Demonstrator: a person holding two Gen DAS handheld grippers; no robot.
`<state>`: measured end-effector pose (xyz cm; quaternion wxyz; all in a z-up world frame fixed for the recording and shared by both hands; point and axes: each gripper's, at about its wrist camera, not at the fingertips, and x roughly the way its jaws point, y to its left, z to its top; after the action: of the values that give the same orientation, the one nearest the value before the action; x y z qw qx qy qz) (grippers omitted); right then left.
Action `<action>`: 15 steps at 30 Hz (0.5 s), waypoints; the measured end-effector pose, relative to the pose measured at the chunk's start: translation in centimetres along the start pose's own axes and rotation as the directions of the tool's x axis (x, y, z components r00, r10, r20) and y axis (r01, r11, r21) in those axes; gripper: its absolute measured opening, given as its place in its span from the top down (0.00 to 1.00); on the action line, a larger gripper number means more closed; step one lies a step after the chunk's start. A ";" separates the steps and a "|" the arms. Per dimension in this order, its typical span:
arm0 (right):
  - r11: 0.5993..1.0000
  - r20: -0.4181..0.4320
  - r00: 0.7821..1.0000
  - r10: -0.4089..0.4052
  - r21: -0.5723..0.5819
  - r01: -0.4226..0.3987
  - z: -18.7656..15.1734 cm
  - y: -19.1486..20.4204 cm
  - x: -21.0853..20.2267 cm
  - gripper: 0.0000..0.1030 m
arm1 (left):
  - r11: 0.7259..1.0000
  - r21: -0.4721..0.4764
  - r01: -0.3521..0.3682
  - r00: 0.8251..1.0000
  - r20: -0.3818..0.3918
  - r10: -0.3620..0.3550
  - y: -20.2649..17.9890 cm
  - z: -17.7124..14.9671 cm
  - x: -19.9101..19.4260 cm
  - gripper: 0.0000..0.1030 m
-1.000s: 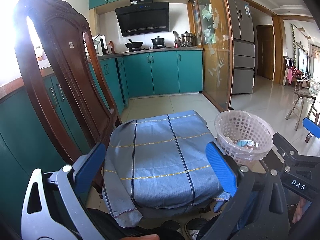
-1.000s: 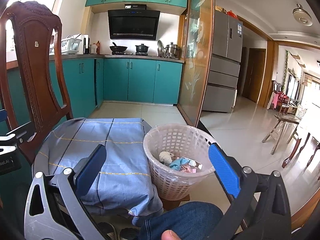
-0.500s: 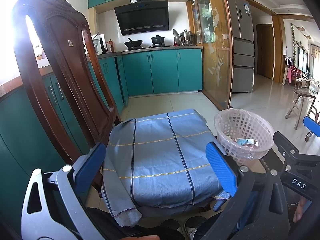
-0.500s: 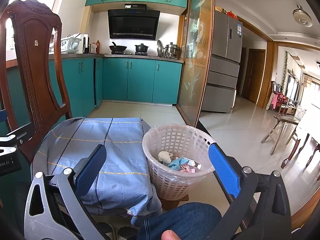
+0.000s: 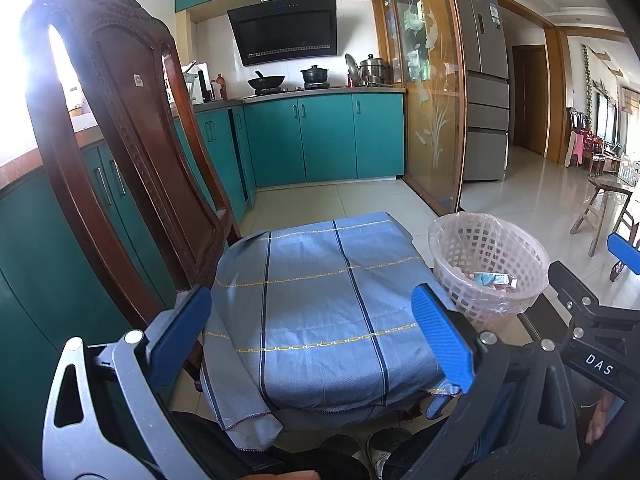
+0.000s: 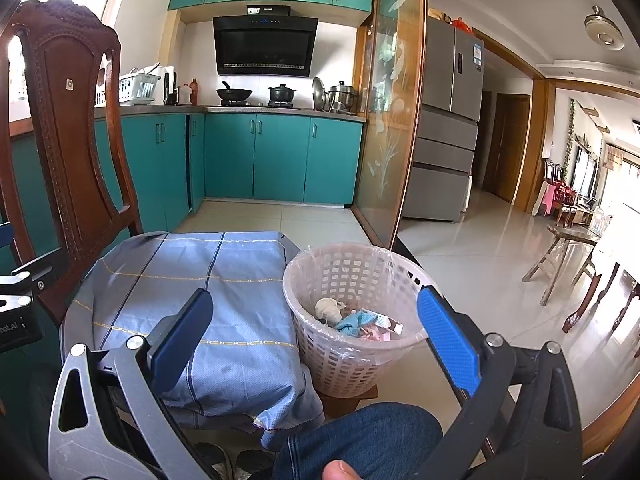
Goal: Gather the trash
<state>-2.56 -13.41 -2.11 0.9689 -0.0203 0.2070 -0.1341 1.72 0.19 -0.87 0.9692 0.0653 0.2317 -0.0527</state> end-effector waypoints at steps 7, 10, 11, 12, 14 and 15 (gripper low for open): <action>1.000 0.001 1.000 -0.012 -0.002 0.012 -0.1 -0.1 -0.2 0.03 | 1.000 -0.001 0.009 1.000 0.001 -0.009 -0.3 -0.3 0.0 0.03; 1.000 -0.004 1.000 -0.015 0.006 0.015 -0.2 -0.3 -0.1 0.03 | 1.000 0.001 0.011 1.000 0.001 -0.011 -0.4 -0.4 0.0 0.03; 1.000 -0.005 1.000 -0.016 0.007 0.016 -0.2 -0.4 -0.1 0.03 | 1.000 0.000 0.012 1.000 0.000 -0.012 -0.4 -0.4 0.0 0.03; 1.000 -0.006 1.000 -0.018 0.008 0.018 -0.2 -0.4 0.0 0.03 | 1.000 0.000 0.013 1.000 -0.002 -0.013 -0.4 -0.4 0.0 0.03; 1.000 -0.008 1.000 -0.019 0.011 0.019 -0.3 -0.5 0.1 0.03 | 1.000 0.002 0.014 1.000 -0.005 -0.014 -0.6 -0.4 0.1 0.03; 1.000 -0.009 1.000 -0.019 0.012 0.019 -0.3 -0.5 0.1 0.03 | 1.000 0.003 0.014 1.000 -0.006 -0.014 -0.6 -0.4 0.2 0.03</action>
<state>-2.69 -13.95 -2.41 0.9667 -0.0157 0.2105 -0.1449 1.61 -0.40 -1.35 0.9680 0.0654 0.2348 -0.0596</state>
